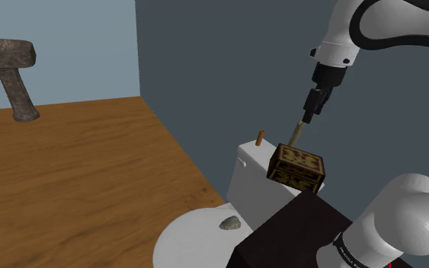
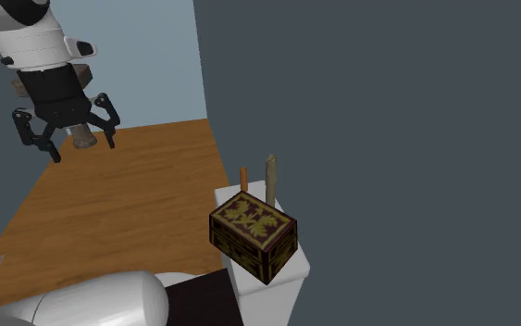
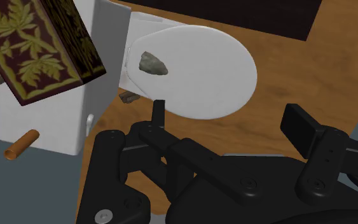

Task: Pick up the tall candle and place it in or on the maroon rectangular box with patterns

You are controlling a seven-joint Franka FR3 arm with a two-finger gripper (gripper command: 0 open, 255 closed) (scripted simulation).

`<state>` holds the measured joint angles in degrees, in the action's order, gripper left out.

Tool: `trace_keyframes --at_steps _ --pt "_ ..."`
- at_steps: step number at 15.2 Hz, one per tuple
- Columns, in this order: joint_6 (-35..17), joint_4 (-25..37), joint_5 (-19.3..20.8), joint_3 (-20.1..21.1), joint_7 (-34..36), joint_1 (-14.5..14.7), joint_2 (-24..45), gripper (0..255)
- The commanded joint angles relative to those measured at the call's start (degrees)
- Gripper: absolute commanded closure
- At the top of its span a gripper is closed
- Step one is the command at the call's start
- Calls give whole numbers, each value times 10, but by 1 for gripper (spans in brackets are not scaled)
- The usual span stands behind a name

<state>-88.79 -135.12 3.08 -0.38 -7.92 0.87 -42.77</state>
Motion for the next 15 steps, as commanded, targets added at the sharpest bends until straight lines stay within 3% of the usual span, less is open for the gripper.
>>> trace_keyframes --at_steps 1,15 --pt "0 0 0 0 0 0 0 0" --pt "-157 29 66 -155 -149 -53 162 0"
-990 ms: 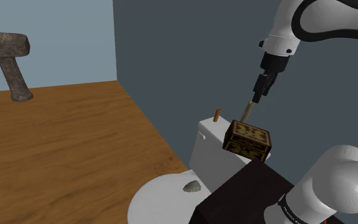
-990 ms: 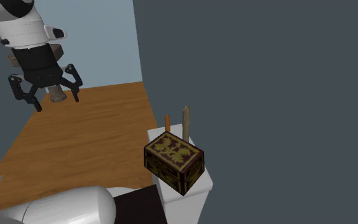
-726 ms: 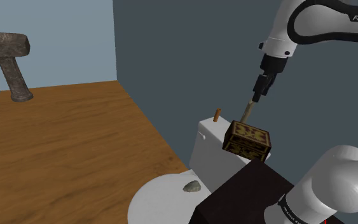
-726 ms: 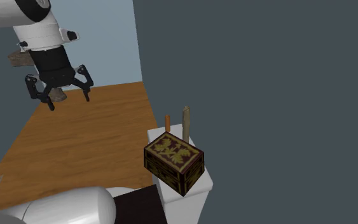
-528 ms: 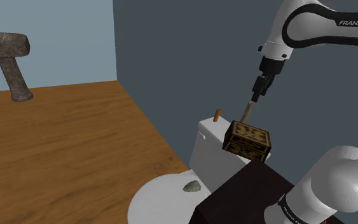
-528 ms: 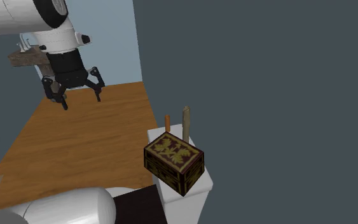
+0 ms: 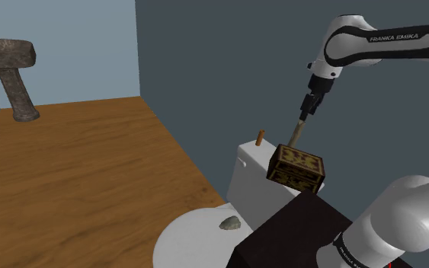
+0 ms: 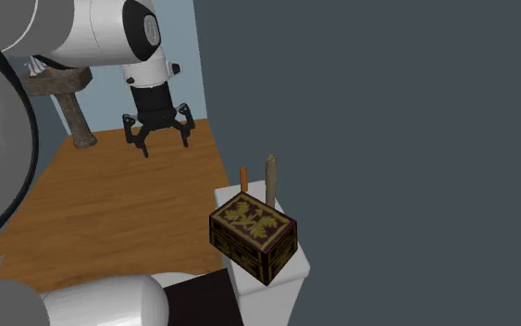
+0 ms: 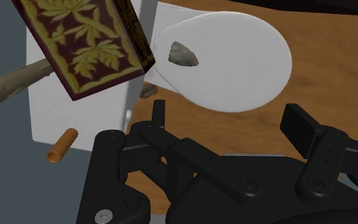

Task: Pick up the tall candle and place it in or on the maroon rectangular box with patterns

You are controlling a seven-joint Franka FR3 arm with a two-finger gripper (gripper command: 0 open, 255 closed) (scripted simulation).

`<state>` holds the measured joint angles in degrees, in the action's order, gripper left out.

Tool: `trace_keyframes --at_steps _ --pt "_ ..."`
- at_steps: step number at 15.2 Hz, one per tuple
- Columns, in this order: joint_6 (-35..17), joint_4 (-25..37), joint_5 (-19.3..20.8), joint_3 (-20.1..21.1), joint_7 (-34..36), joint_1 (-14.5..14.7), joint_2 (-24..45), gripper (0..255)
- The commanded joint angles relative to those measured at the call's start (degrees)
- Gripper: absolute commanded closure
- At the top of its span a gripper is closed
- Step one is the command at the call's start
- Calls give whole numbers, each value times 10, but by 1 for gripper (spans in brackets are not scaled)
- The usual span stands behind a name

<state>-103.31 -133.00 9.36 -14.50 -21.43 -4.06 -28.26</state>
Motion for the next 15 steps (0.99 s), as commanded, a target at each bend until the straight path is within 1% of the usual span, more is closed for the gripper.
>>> trace_keyframes --at_steps 1,5,8,11,15 --pt "-22 15 3 -24 -26 -6 32 0" --pt "-61 50 -5 -66 -73 -14 101 0" --pt "-86 84 -21 -95 -112 -19 158 0" --pt "-106 124 -47 -121 -154 -26 220 0" --pt "-123 188 -96 -147 -214 -44 308 0"
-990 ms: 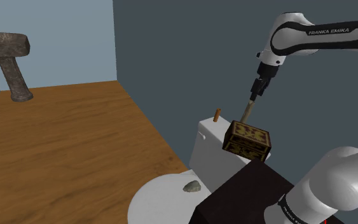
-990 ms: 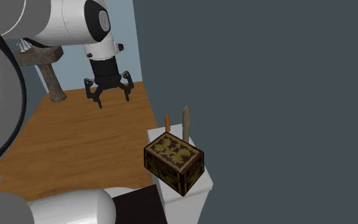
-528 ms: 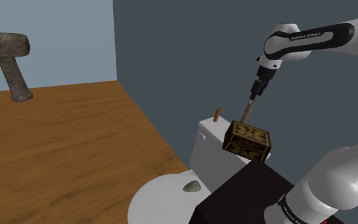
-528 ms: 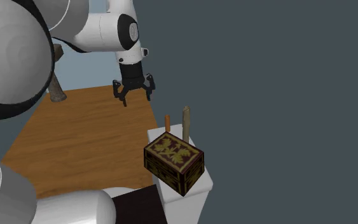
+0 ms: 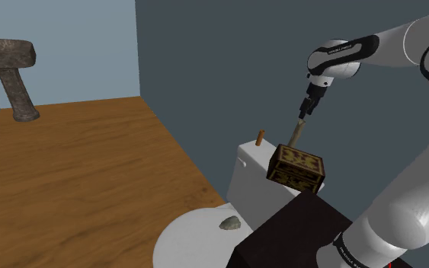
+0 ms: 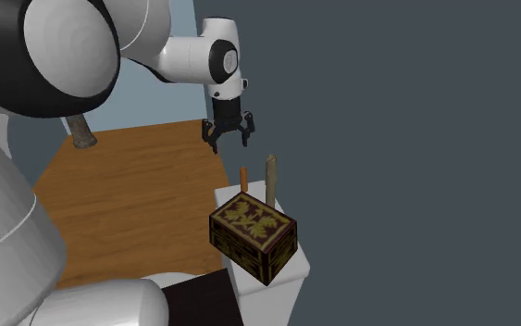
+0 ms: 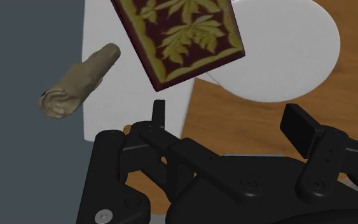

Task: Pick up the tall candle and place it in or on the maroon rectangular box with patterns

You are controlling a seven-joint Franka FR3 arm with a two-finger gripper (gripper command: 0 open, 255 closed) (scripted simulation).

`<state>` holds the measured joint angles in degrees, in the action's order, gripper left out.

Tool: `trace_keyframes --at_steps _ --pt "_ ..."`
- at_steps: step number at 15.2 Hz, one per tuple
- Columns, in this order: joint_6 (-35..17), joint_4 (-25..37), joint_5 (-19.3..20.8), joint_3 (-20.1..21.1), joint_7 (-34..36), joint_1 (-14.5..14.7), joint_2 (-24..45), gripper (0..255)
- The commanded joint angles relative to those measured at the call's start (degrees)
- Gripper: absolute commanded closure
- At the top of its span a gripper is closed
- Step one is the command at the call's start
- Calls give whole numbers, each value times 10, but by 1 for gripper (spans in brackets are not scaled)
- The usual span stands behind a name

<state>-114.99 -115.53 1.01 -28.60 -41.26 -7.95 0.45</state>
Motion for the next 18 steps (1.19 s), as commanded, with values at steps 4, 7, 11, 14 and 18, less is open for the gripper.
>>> trace_keyframes --at_steps 4,7,11,14,18 --pt "-9 90 -69 -17 -73 -36 114 0" --pt "-2 158 -110 -16 -111 -68 185 0" --pt "20 264 -158 -6 -147 -120 280 0" --pt "37 330 -178 3 -159 -151 332 0" --pt "12 313 -183 7 -163 -151 342 0"
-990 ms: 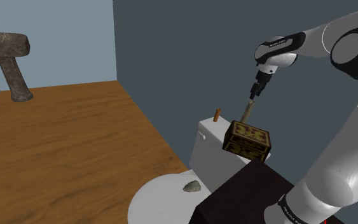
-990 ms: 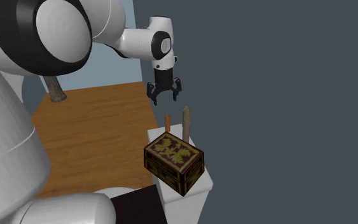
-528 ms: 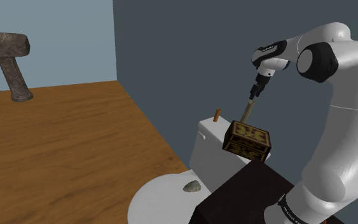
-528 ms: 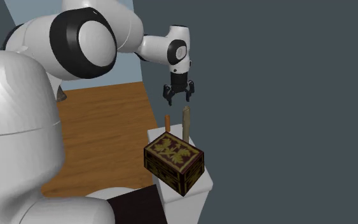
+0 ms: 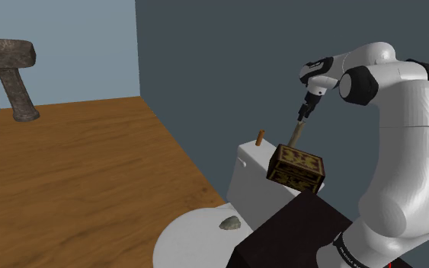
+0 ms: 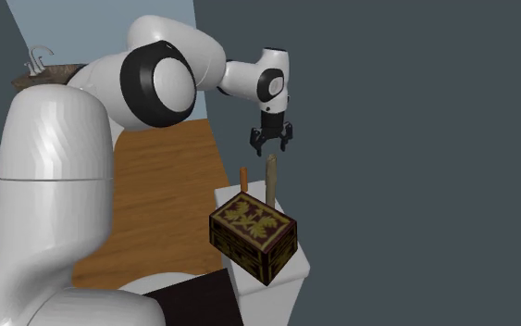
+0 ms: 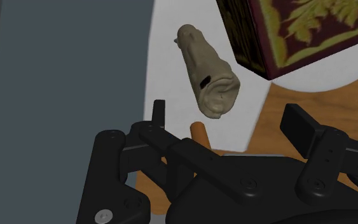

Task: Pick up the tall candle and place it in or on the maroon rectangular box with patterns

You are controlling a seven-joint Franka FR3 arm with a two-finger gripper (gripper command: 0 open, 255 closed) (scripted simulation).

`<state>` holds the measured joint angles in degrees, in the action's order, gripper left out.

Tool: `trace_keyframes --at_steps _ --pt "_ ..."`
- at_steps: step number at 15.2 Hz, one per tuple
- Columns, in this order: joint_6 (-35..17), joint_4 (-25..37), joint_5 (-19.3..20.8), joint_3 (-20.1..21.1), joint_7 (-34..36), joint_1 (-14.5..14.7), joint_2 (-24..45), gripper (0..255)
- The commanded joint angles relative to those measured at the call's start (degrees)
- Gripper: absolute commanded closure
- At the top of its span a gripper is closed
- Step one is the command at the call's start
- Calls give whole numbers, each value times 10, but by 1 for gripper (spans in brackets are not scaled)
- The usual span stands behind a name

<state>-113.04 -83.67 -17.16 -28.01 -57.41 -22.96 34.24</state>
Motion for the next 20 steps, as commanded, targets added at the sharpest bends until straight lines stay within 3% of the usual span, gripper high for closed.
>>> trace_keyframes --at_steps 1,11,12,20 --pt "-14 -9 -3 2 -2 -1 7 0" --pt "-29 -18 -7 4 -5 -1 14 0" --pt "-29 -18 -7 4 -5 -1 14 255" --pt "-29 -17 -7 4 -5 -2 15 255"
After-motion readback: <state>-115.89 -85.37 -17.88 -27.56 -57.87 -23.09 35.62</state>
